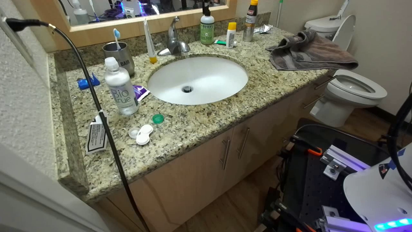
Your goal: Push the faucet handle downwards
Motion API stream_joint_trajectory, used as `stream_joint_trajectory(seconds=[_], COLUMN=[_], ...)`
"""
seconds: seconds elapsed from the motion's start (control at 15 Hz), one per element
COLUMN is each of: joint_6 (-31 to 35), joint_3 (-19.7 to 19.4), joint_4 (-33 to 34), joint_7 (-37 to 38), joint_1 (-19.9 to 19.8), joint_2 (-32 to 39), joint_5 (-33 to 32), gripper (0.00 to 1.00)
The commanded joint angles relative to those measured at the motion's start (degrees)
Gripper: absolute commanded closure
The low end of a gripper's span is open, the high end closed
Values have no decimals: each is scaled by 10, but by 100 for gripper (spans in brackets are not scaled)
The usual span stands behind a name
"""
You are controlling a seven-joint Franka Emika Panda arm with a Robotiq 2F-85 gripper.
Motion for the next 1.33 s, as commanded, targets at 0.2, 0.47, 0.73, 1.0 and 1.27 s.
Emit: stream_joint_trajectory(seconds=[0.2, 0.47, 0.73, 1.0, 1.27], joint_6=[-48, -66, -86, -93, -133], joint_3=[18, 35, 52, 69, 56], joint_4=[149, 212, 255, 267, 277], joint_7=[21, 11, -9, -56, -72], joint_1=[-44, -71, -85, -85, -73], joint_2=[105, 148, 178, 182, 182], joint_5=[74, 115, 129, 128, 96], gripper=[0, 0, 0, 0, 0])
